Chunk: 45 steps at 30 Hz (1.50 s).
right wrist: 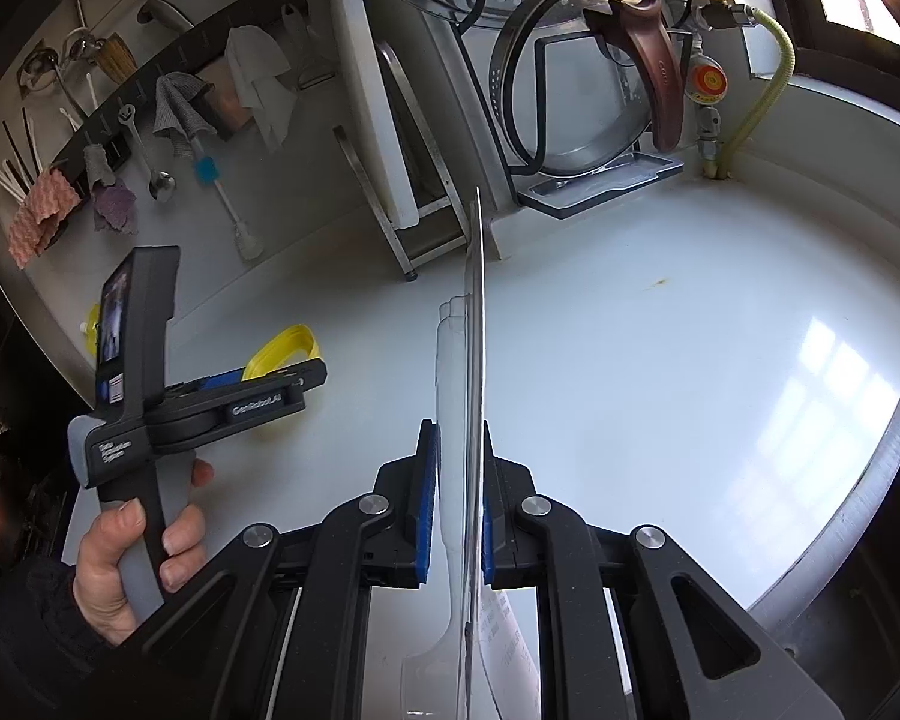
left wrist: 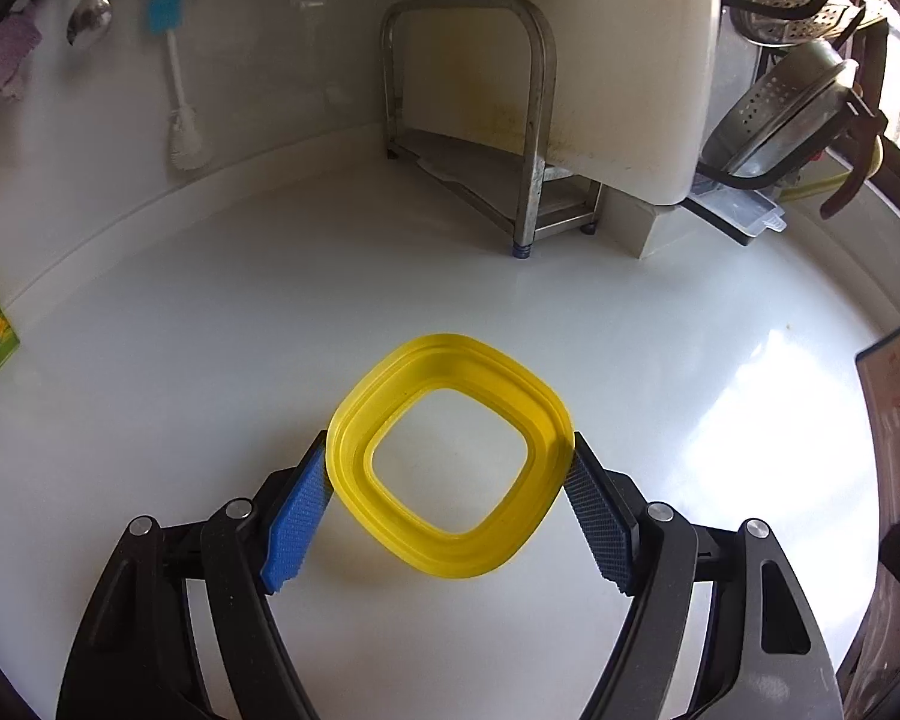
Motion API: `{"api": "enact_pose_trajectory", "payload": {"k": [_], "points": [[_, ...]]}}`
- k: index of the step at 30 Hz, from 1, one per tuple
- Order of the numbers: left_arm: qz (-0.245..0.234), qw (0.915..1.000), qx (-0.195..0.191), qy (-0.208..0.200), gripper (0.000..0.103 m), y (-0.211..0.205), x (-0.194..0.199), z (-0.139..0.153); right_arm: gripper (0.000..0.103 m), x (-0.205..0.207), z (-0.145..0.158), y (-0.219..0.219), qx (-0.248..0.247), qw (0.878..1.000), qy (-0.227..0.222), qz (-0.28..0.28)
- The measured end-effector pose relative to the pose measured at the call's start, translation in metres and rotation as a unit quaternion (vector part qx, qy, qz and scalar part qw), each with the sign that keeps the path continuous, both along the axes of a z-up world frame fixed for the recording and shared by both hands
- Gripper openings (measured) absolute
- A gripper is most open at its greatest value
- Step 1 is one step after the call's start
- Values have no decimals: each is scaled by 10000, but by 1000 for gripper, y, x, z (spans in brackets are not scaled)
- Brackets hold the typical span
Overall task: Collect trash
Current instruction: 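Close the left tool on the yellow ring rim and lift it, then carry the yellow ring and pink receipt over the blue basket bin with both tools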
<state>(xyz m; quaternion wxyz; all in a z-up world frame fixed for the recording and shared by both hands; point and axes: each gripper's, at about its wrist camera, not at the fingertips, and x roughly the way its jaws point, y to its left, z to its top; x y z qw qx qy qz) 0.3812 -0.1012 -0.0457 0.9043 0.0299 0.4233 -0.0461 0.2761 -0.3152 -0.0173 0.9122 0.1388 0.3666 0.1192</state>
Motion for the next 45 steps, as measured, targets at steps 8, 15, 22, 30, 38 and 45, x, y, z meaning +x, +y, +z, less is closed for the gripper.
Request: {"api": "enact_pose_trajectory", "payload": {"k": [8,15,22,30,38,45], "points": [[-239,9980,198,-555,73,12,-82,34,11,-25,10,20,-176,9997,-136,73],[-310,9962,163,-799,73,36,-168,54,11,-92,18,49,-111,9995,-234,180],[-279,9958,114,-861,73,58,-249,55,11,-176,15,75,-45,9996,-249,124],[-370,9952,39,-901,73,76,-322,53,11,-255,11,106,-14,9997,-228,60],[-280,9967,-25,-759,73,94,-371,29,11,-313,-5,128,-39,9998,-136,103],[-284,9973,79,-677,73,98,-398,3,12,-343,-37,142,-177,9994,240,182]]}}
